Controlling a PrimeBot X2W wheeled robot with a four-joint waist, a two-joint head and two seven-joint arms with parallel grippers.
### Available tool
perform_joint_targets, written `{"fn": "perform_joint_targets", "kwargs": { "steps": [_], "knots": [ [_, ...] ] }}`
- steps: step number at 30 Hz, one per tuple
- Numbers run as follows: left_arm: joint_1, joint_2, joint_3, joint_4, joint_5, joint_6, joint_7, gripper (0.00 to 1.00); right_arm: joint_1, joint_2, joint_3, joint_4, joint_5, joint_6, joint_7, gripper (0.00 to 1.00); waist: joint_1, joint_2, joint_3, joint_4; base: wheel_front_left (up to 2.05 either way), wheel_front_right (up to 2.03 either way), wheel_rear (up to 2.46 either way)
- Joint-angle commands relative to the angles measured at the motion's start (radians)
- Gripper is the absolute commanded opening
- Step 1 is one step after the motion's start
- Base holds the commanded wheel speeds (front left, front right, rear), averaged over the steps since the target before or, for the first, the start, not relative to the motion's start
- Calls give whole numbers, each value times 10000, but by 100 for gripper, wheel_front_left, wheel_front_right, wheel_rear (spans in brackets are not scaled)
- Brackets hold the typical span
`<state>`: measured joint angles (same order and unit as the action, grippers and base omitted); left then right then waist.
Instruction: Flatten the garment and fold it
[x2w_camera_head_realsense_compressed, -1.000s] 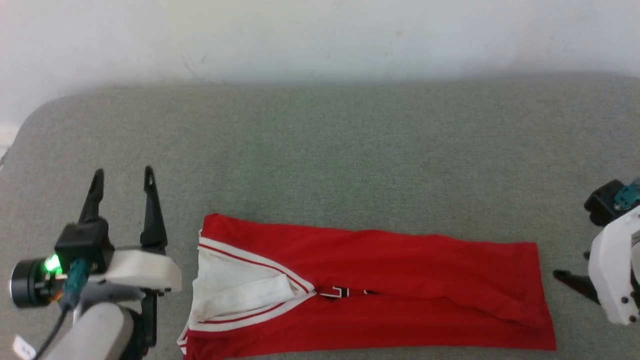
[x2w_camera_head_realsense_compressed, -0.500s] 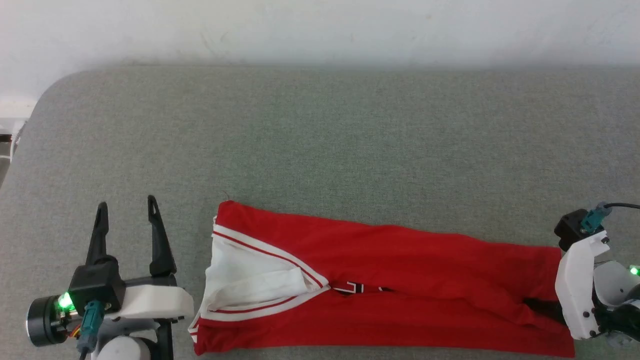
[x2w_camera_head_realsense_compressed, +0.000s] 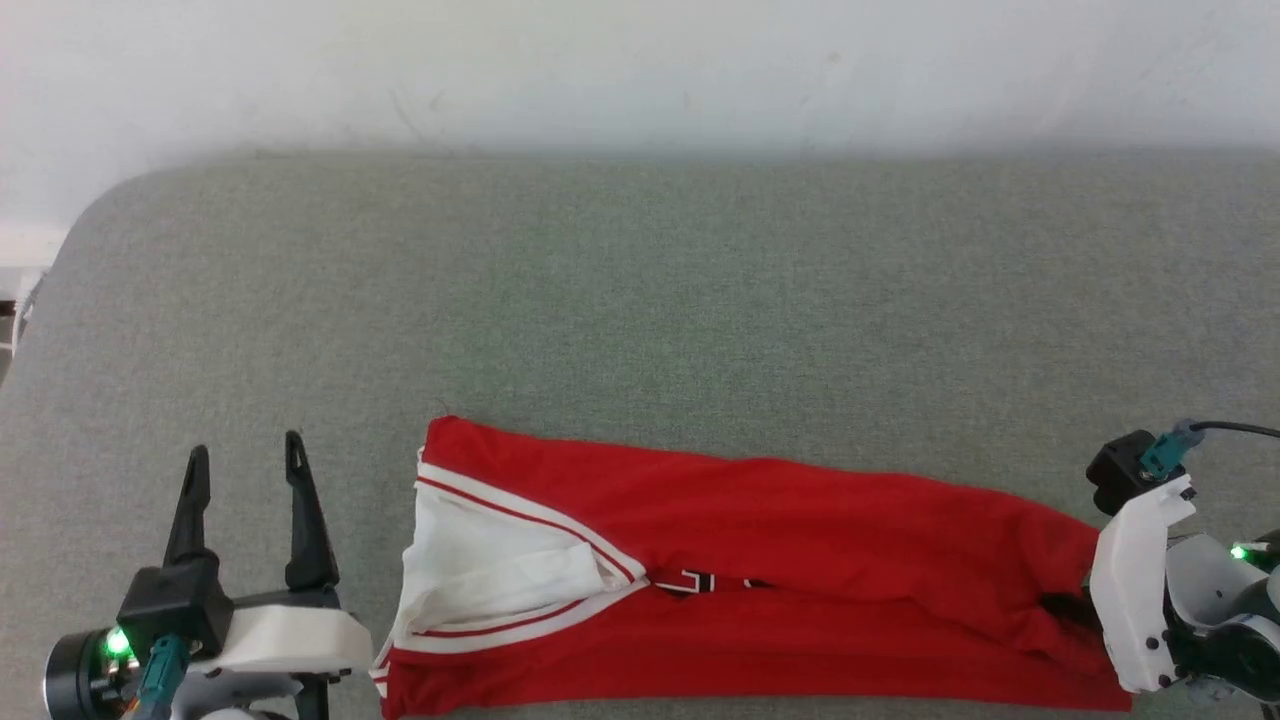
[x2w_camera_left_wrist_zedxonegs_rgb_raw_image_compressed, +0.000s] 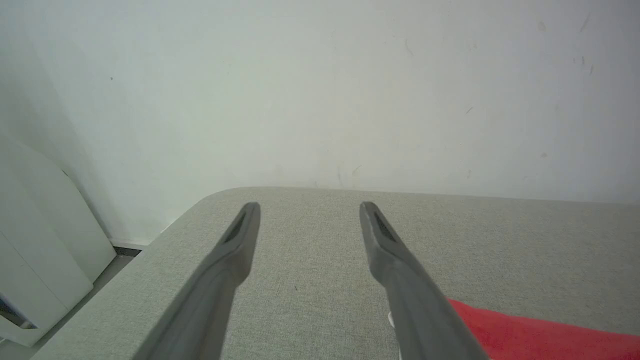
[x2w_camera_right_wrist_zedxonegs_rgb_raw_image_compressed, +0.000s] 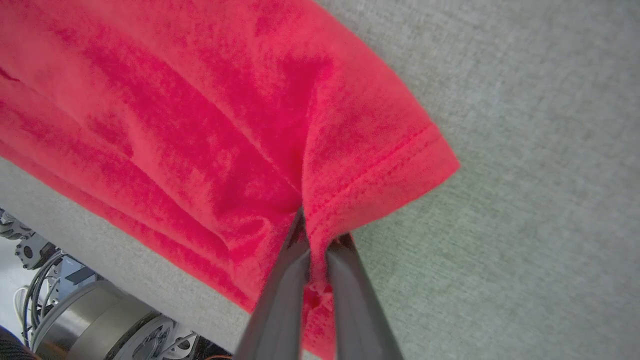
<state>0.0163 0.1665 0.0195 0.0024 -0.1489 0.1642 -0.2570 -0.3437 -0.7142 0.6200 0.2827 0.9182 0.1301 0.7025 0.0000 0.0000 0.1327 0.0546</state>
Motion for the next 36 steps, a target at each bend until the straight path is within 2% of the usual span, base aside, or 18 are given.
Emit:
{"fn": "perform_joint_targets", "kwargs": {
  "steps": [1,6,13,17,19,29,33,36],
  "knots": [
    [149,-111,161,8,182,-117,-47,100,-4,-48,45,-98,92,6,-63,0,0,0,-137,-106,0,0,0],
    [335,-324,450,-15,529,-359,-47,100,-100,-786,-288,-280,102,6,-187,0,0,0,-282,-213,0,0,0],
    [507,-524,639,-94,875,-533,-47,100,233,-2067,-1123,98,8,6,-25,0,0,0,-413,-287,0,0,0],
    [589,-576,682,-93,984,-578,-47,100,486,-2402,-1328,85,30,6,26,0,0,0,-495,-287,0,0,0],
    [635,-597,716,-99,1042,-595,-47,100,630,-2486,-1275,-369,140,6,126,0,0,0,-533,-284,0,0,0],
    [634,-677,721,-136,1225,-684,-47,100,630,-1952,-848,-4668,939,6,712,0,0,0,-507,-139,0,0,0],
    [455,-729,611,-136,1260,-723,-47,100,69,-1321,-293,-5596,980,6,1132,0,0,0,-281,50,0,0,0],
    [287,-763,519,-105,1280,-758,-47,100,-691,-684,407,-5826,795,6,1391,0,0,0,-97,210,0,0,0]
  ]
}}
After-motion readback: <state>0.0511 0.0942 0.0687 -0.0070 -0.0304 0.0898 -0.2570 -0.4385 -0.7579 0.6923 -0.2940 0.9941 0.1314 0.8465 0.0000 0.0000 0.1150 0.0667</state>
